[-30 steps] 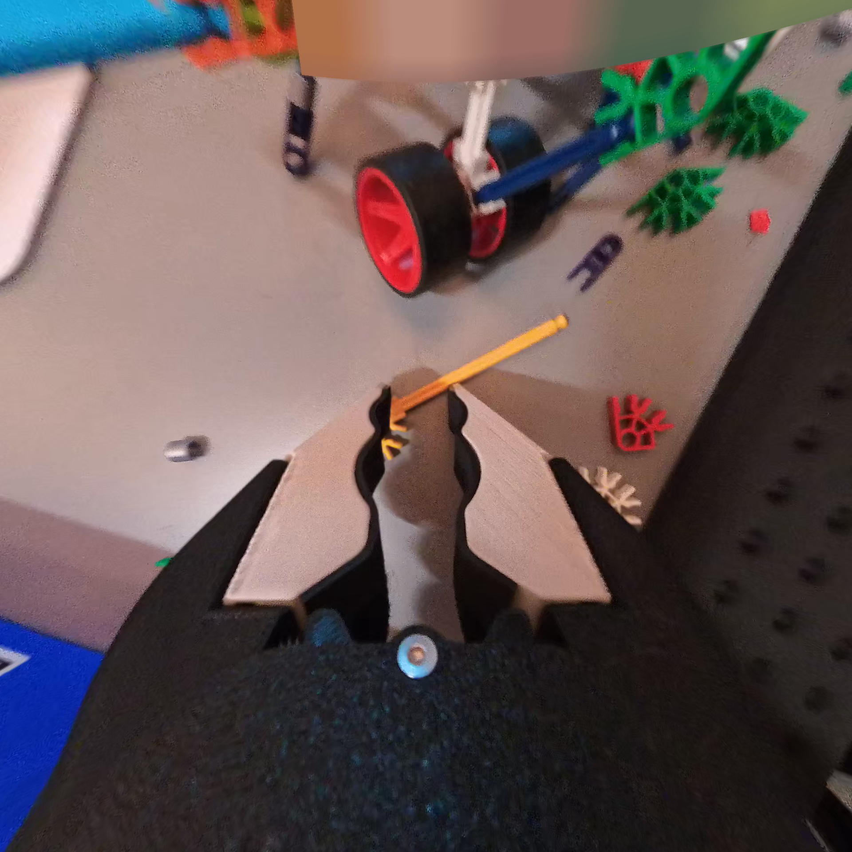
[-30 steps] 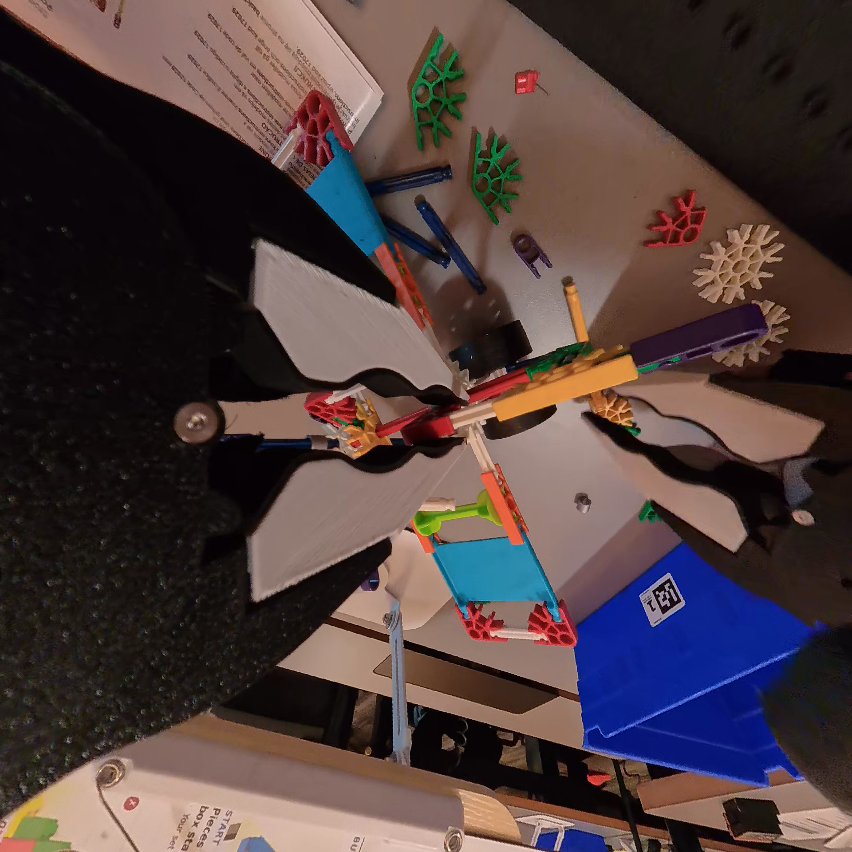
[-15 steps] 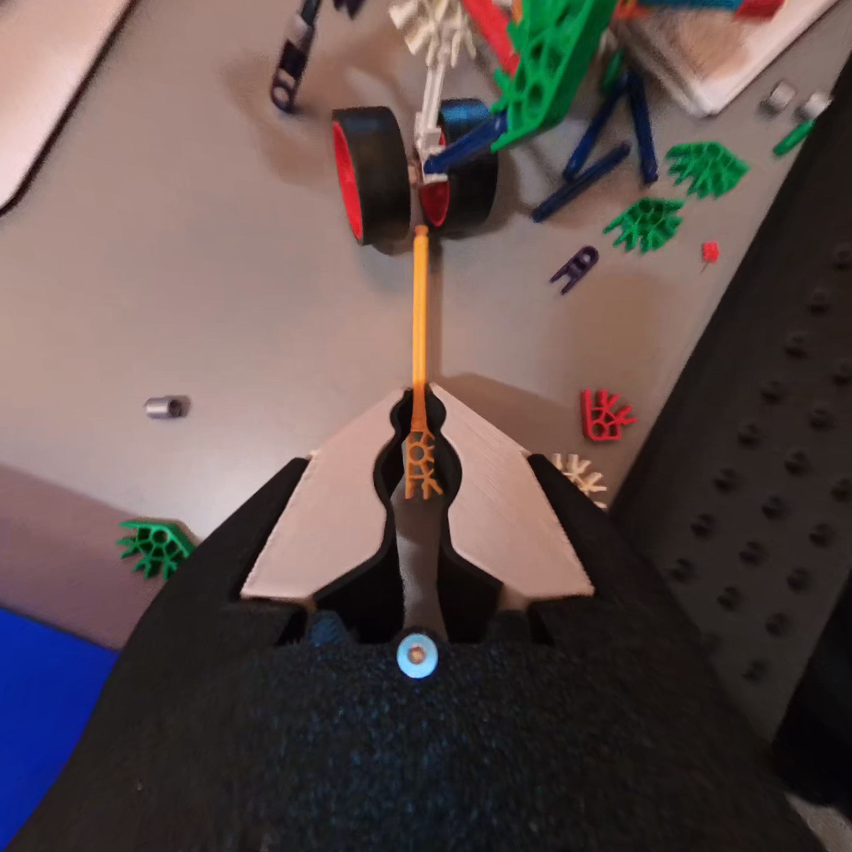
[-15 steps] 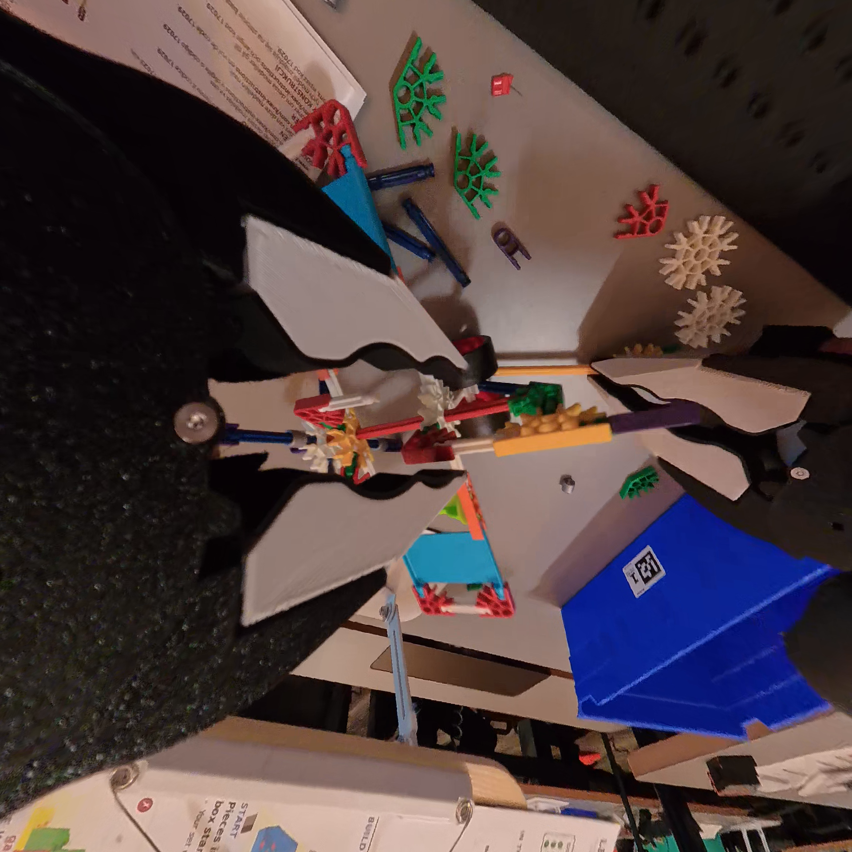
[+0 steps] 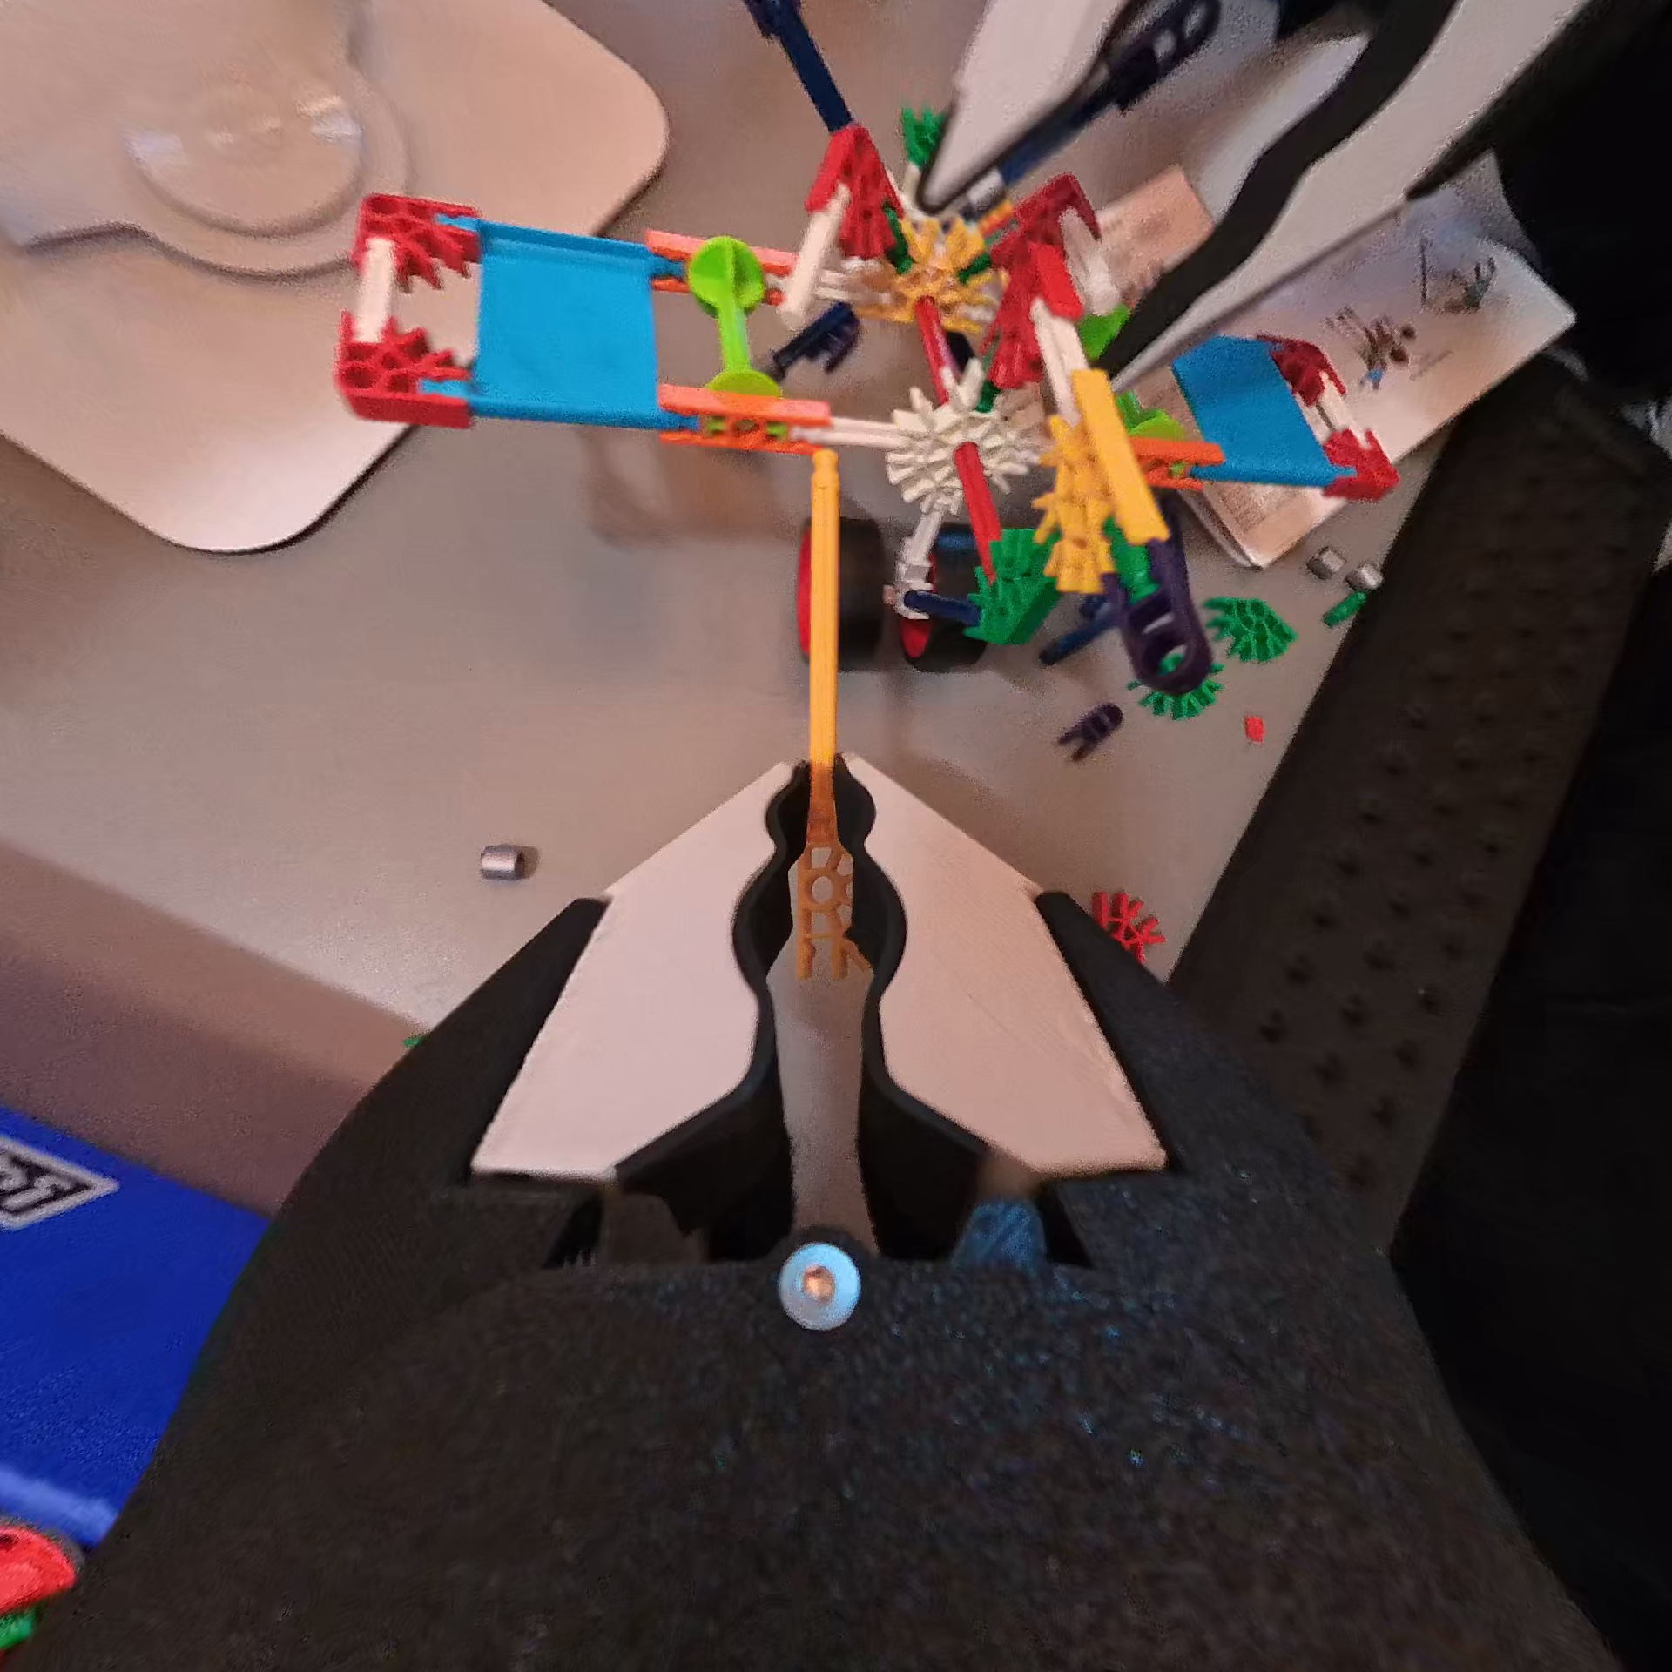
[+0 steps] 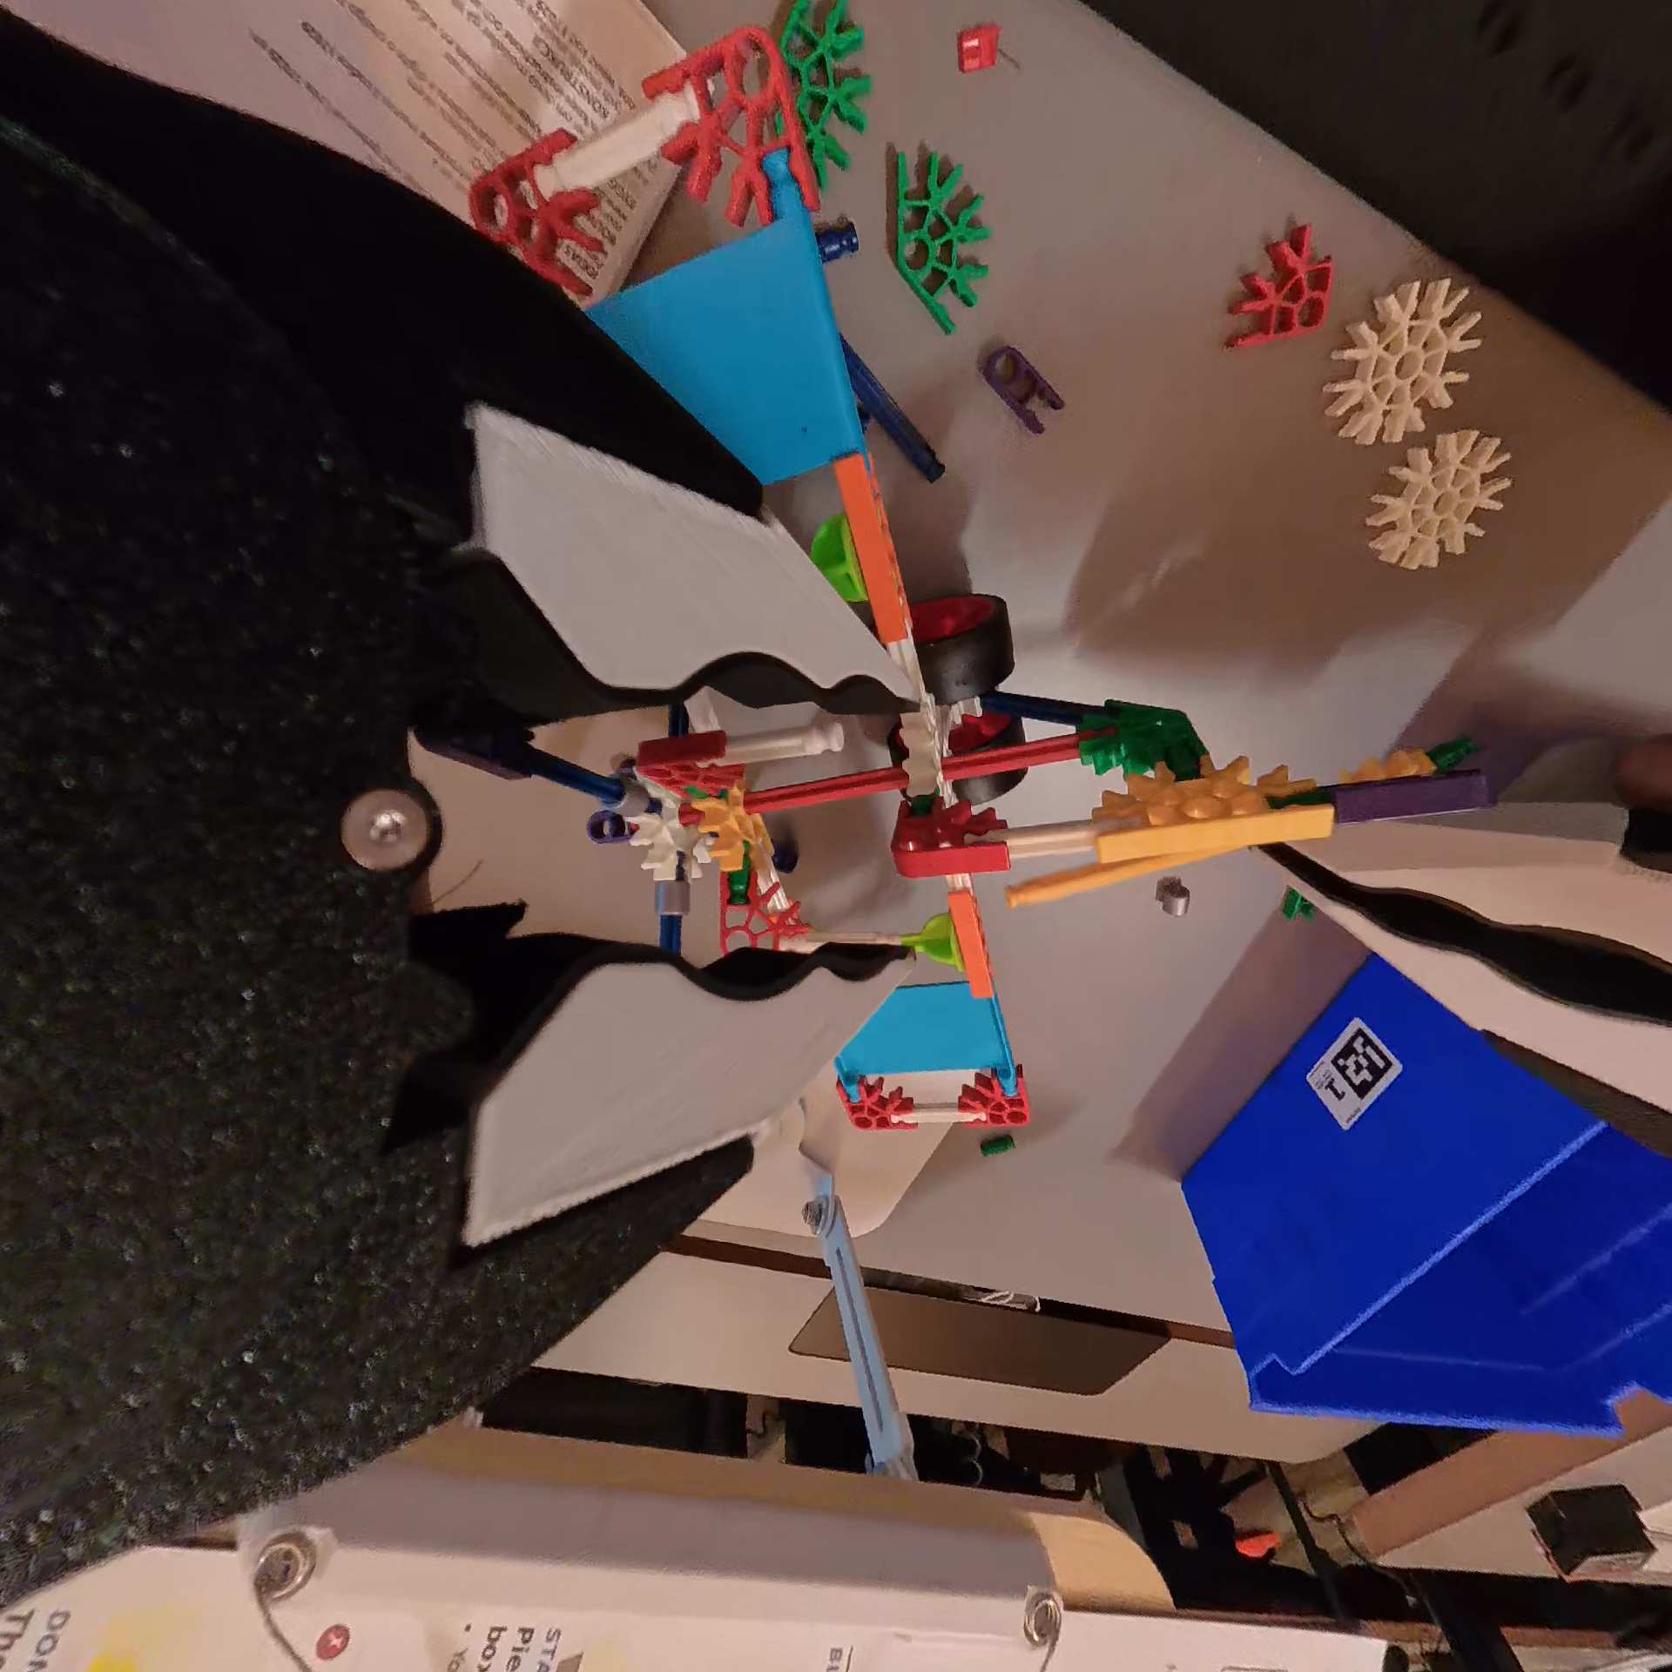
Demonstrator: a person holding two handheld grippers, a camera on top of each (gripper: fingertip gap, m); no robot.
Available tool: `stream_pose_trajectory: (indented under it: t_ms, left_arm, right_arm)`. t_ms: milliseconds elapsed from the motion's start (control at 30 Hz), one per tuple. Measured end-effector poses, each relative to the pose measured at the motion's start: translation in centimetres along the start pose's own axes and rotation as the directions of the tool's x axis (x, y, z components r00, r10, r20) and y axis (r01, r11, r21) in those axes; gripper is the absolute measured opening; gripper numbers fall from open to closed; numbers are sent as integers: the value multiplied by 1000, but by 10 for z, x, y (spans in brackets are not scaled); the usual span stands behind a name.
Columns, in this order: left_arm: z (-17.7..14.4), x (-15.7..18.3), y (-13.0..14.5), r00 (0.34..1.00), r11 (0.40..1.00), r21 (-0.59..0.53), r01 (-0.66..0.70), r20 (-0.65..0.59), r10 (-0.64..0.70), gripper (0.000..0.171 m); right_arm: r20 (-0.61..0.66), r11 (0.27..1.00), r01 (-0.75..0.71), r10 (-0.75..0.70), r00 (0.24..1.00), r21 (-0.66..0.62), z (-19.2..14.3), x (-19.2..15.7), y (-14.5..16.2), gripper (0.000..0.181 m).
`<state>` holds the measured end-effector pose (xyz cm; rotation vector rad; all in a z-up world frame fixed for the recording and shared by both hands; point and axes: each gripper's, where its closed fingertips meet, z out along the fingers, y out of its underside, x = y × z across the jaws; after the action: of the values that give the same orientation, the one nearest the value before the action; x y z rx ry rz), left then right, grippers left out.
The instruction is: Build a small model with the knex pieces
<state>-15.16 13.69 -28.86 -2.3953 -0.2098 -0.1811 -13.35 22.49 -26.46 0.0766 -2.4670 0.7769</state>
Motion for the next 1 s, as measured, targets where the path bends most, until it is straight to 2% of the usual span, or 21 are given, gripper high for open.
stream_pose_trajectory:
  t_ms: [200,333,500,767,900,1000]
  left_arm:
    - [3,12,-21,997,997,-70,-43,-71,38,4]
    - [9,12,-19,995,989,-141,-41,-92,28,5]
    - [10,14,-12,996,977,-208,-52,-81,36,5]
    - [7,22,-9,992,966,-231,-115,-80,99,5]
    - [2,26,-9,988,960,-236,-151,-79,136,5]
    - [-4,25,-11,987,959,-238,-154,-84,138,5]
  right_arm:
    - [32,1000,29,-29,999,-10,11,-2,0,52]
    - [70,1000,12,-13,997,11,15,-5,-2,51]
    - [90,1000,-1,-1,996,27,16,-11,-3,38]
    - [109,999,-31,27,994,38,18,-12,-7,52]
    - [146,1000,-21,19,989,17,18,-15,-12,66]
    - [175,1000,-8,9,984,-8,20,-16,-14,67]
